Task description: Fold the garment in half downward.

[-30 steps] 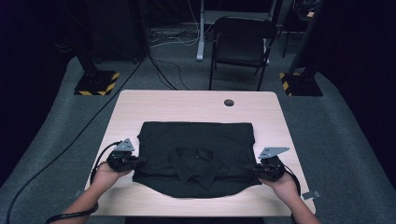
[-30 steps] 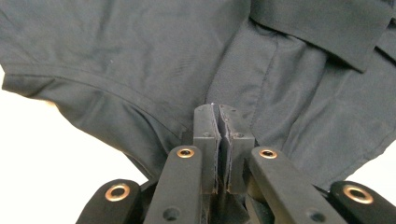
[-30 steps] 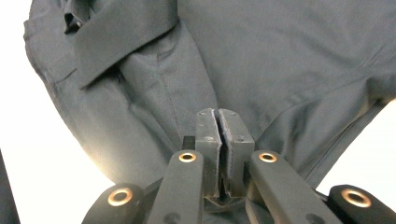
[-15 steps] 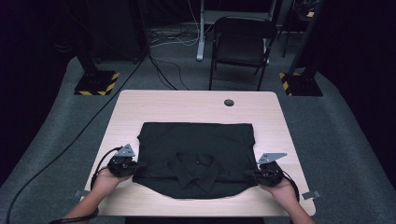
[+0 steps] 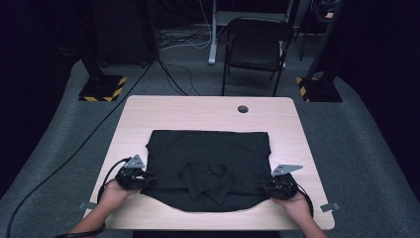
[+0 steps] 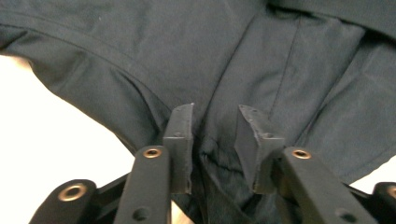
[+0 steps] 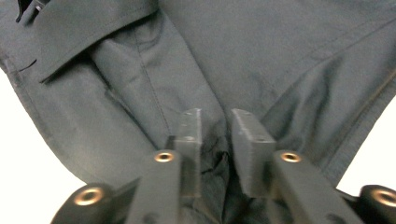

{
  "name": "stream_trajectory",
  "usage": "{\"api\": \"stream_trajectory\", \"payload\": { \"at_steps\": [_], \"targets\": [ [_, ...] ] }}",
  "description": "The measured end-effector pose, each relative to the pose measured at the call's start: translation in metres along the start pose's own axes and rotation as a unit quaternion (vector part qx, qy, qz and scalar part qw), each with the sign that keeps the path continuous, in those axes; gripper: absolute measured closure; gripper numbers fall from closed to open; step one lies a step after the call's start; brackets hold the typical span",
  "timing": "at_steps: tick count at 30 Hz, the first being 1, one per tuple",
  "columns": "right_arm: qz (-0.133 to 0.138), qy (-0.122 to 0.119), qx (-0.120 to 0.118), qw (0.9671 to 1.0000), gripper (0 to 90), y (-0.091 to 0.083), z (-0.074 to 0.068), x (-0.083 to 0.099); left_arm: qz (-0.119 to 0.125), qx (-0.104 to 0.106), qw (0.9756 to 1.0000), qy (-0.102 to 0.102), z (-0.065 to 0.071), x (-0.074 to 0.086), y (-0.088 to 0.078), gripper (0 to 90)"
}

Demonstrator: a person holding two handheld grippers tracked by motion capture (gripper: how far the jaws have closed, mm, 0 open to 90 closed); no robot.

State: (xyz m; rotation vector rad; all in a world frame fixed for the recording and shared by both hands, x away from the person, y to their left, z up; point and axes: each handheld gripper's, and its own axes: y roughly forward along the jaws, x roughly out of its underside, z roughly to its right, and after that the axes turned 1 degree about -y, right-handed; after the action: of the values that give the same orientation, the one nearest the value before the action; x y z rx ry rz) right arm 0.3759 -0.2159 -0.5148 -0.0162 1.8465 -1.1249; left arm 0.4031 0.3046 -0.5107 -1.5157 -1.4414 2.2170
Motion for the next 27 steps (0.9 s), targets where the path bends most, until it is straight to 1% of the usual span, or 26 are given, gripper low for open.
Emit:
{"api": "stream_trajectory", "payload": {
  "at_steps": [1, 2, 4, 6, 7, 8, 13, 17, 18, 22, 24, 27],
  "targets": [
    [0.001, 0.000, 0.005, 1.0000, 65.4, 0.001, -0.001, -0.001, 0.000, -0.002, 1.0000, -0.002, 0.000, -0.001, 0.001, 59.8],
    [0.001, 0.000, 0.006, 1.0000, 64.5, 0.002, -0.001, -0.002, 0.001, -0.002, 1.0000, -0.004, -0.001, -0.003, 0.002, 55.9],
    [0.001, -0.002, 0.008, 1.0000, 59.0, 0.005, -0.002, -0.004, 0.003, -0.005, 1.0000, -0.006, -0.001, -0.006, 0.004, 52.3],
    [0.000, -0.004, 0.012, 0.9999, 57.2, 0.008, -0.004, -0.007, 0.004, -0.009, 0.9999, -0.008, -0.001, -0.008, 0.006, 45.7],
    [0.000, -0.004, 0.012, 0.9999, 57.2, 0.008, -0.004, -0.007, 0.004, -0.011, 0.9999, -0.009, -0.001, -0.010, 0.007, 45.7],
    [-0.001, -0.005, 0.016, 0.9999, 53.2, 0.010, -0.005, -0.009, 0.002, -0.014, 0.9999, -0.007, -0.002, -0.012, 0.009, 43.6],
    [0.001, -0.007, 0.017, 0.9998, 49.6, 0.014, -0.006, -0.010, -0.001, -0.022, 0.9997, -0.007, -0.002, -0.013, 0.016, 35.2],
    [0.001, -0.005, 0.016, 0.9999, 48.7, 0.016, -0.006, -0.008, -0.002, -0.022, 0.9997, -0.007, -0.001, -0.012, 0.019, 32.7],
    [0.002, -0.004, 0.016, 0.9999, 48.7, 0.016, -0.006, -0.008, -0.003, -0.023, 0.9997, -0.003, 0.000, -0.012, 0.021, 32.5],
    [0.003, -0.005, 0.015, 0.9999, 48.2, 0.016, -0.005, -0.007, 0.001, -0.024, 0.9997, 0.001, 0.002, -0.011, 0.023, 31.6],
    [0.008, 0.003, 0.012, 0.9999, 48.1, 0.015, -0.004, -0.006, 0.002, -0.026, 0.9996, 0.003, 0.004, -0.012, 0.024, 31.1],
    [0.011, 0.007, 0.015, 0.9998, 48.1, 0.013, -0.003, -0.003, 0.001, -0.026, 0.9997, 0.002, 0.005, -0.013, 0.025, 31.0]
  ]
}}
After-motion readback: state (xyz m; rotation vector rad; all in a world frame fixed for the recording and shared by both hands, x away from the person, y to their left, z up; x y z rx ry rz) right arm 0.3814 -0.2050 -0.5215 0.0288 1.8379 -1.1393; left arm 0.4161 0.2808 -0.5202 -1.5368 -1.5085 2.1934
